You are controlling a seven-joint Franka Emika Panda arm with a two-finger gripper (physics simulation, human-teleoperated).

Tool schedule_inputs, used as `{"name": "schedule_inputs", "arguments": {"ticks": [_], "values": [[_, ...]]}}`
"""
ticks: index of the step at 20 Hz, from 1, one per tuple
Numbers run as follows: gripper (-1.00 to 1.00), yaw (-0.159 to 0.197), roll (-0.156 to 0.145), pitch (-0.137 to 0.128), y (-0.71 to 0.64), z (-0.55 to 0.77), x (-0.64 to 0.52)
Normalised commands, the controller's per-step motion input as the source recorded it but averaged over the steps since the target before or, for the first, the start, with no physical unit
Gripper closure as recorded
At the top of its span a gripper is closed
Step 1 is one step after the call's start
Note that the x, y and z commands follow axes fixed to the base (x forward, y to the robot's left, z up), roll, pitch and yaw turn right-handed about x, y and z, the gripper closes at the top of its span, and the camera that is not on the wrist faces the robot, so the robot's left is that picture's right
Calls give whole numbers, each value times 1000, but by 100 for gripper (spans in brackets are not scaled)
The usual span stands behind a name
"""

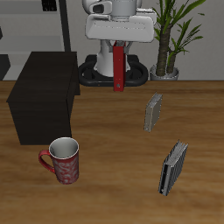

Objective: Place the red book flat on top of the shelf

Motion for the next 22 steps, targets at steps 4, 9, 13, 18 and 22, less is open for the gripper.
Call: {"name": "schedule_inputs", "arguments": {"ticks": [4,9,13,18,22], "values": [[100,39,3,-15,-42,-4,-312],[100,23,16,-16,-38,73,-404],[100,45,0,-25,-3,127,-253],[100,58,-127,-35,-198,306,-256],[100,41,-99,-58,-131,349,-198]]}}
